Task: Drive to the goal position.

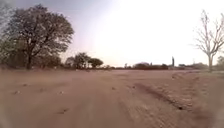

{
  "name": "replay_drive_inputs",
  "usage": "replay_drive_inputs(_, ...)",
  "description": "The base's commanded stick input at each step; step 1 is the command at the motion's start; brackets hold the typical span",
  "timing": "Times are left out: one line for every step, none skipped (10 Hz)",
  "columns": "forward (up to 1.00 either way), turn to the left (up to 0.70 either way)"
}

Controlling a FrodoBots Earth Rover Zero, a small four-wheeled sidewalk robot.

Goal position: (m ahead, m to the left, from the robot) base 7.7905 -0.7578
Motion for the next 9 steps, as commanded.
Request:
replay_drive_inputs(0.69, 0.00)
replay_drive_inputs(0.69, 0.00)
replay_drive_inputs(0.70, 0.00)
replay_drive_inputs(0.70, 0.00)
replay_drive_inputs(0.70, 0.00)
replay_drive_inputs(0.70, 0.00)
replay_drive_inputs(0.69, 0.00)
replay_drive_inputs(0.69, 0.00)
replay_drive_inputs(0.69, 0.00)
